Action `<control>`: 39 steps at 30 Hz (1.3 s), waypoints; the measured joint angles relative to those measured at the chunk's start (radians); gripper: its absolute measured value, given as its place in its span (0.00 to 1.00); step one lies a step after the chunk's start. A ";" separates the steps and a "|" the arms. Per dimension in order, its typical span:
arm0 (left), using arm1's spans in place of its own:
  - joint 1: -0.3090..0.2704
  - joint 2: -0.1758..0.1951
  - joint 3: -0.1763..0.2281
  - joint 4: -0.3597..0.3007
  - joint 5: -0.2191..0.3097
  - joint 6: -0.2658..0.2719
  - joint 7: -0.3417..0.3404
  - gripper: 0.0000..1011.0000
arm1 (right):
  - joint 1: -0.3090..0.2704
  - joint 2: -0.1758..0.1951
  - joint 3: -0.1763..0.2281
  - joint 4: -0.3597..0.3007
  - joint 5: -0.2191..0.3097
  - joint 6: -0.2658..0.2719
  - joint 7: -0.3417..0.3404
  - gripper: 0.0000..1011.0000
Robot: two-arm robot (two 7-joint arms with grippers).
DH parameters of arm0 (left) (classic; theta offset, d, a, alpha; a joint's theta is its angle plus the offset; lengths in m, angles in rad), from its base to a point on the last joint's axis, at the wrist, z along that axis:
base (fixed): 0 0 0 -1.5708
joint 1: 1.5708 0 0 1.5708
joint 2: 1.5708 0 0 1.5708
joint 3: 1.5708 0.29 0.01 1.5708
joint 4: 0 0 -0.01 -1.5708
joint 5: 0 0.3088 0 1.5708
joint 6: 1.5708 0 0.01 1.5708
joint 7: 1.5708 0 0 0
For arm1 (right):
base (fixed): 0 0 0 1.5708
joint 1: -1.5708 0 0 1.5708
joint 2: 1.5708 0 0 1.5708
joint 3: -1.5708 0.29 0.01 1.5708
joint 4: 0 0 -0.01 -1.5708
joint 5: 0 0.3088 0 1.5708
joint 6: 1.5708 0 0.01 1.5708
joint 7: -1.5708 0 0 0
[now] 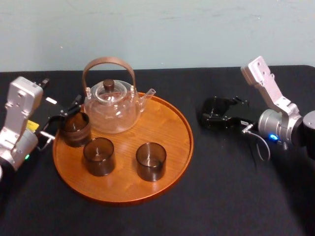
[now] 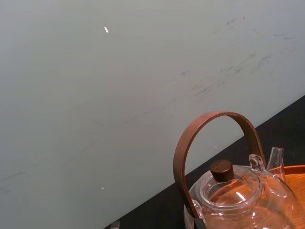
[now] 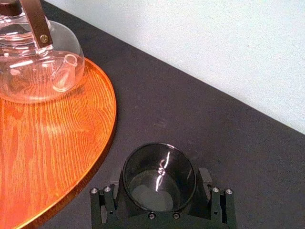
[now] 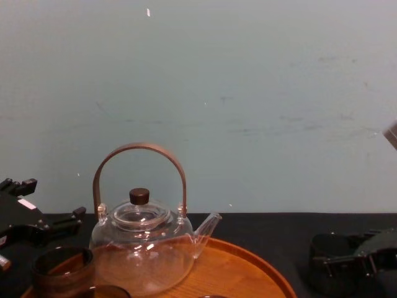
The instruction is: Pick up the glass from the table and place it on the tray.
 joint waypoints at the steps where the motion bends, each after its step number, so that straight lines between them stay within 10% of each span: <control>1: 0.000 0.000 0.000 0.000 0.000 0.000 0.000 0.99 | 0.003 -0.003 -0.001 0.004 -0.002 -0.001 0.001 0.99; 39: 0.000 0.000 0.000 0.000 0.000 0.000 0.000 0.99 | 0.015 -0.016 -0.003 0.018 -0.013 -0.004 0.005 0.90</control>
